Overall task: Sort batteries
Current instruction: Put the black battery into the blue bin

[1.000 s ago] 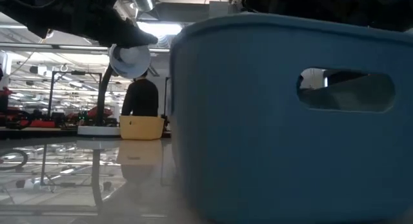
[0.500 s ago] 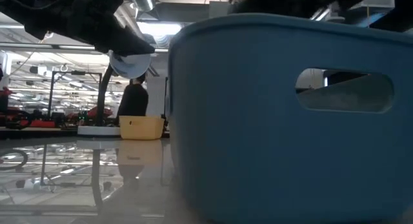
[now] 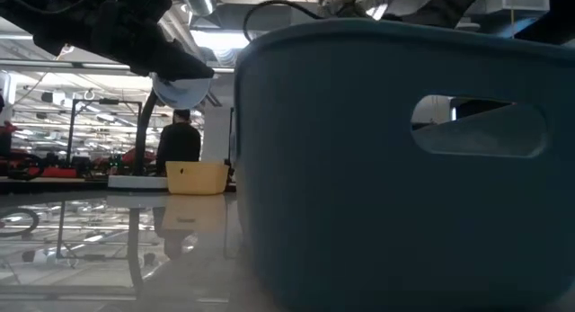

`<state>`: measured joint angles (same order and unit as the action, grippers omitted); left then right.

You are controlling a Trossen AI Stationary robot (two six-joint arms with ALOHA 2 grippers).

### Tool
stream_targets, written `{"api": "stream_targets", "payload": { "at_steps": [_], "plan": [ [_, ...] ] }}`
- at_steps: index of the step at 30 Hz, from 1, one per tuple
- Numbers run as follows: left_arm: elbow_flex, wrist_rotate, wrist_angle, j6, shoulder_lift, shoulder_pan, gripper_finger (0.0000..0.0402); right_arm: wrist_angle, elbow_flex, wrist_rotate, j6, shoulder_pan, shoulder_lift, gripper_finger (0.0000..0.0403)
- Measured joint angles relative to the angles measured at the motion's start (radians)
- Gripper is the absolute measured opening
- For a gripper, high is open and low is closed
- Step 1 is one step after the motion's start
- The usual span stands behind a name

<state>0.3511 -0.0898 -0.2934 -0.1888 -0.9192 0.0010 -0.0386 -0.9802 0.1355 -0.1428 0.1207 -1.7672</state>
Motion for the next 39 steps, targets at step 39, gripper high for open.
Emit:
{"api": "stream_targets", "payload": {
  "at_steps": [39],
  "plan": [
    [0.000,0.000,0.004,-0.003,0.000,0.082,0.0169,-0.048,-0.001,0.021,-0.150,0.065,-0.146,0.0116]
  ]
}}
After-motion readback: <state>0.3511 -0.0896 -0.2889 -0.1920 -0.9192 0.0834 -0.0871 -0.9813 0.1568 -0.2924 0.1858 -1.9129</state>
